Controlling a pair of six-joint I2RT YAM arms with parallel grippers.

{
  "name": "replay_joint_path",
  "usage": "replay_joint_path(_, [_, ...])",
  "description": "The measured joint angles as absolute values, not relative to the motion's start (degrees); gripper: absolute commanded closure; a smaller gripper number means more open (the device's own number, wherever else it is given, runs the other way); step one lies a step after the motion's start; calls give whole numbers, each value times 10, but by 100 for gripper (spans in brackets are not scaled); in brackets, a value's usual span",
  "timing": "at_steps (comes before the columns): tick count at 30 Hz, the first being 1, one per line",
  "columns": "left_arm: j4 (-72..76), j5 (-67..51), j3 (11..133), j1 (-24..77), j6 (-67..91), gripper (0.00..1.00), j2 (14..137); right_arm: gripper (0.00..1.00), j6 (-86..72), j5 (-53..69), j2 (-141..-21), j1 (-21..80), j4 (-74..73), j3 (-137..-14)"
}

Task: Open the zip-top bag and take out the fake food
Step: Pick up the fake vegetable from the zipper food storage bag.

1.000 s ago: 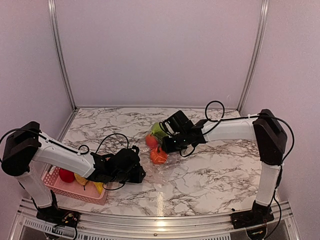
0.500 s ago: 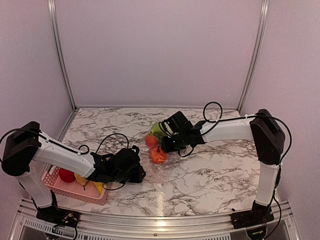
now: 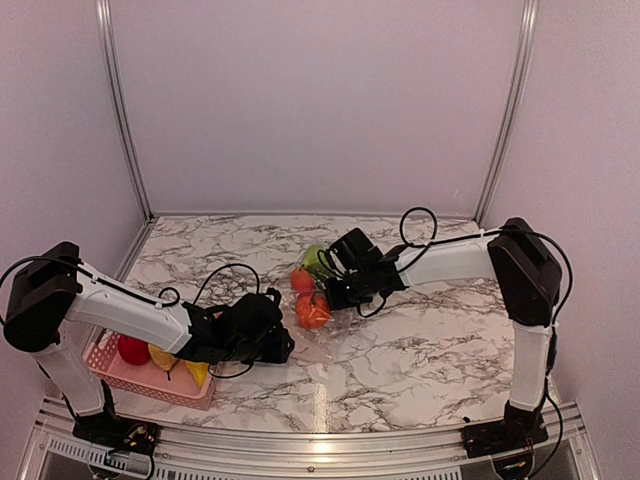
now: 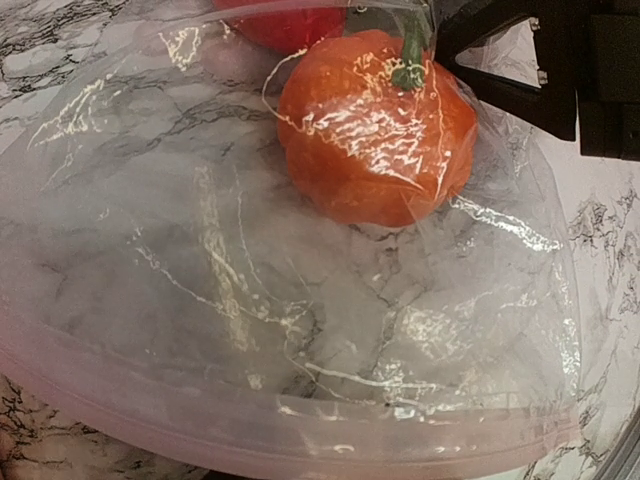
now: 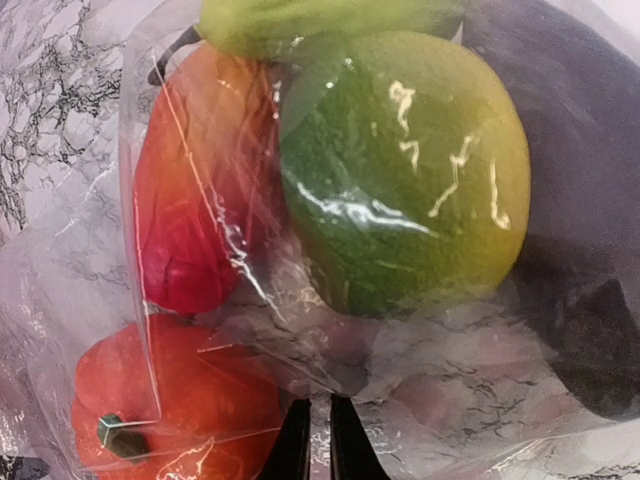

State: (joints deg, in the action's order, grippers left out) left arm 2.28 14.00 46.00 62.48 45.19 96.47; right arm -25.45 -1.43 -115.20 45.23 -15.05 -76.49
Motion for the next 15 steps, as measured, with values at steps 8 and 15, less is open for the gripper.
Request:
replay_joint_path(8, [23,141,460,625,452,62,964,94,-251,-11,-1163,450,-155,-783])
replay_joint_path(15, [23,146,460,625,452,61,964,95,-240,-10,-1182,454,-165,-800])
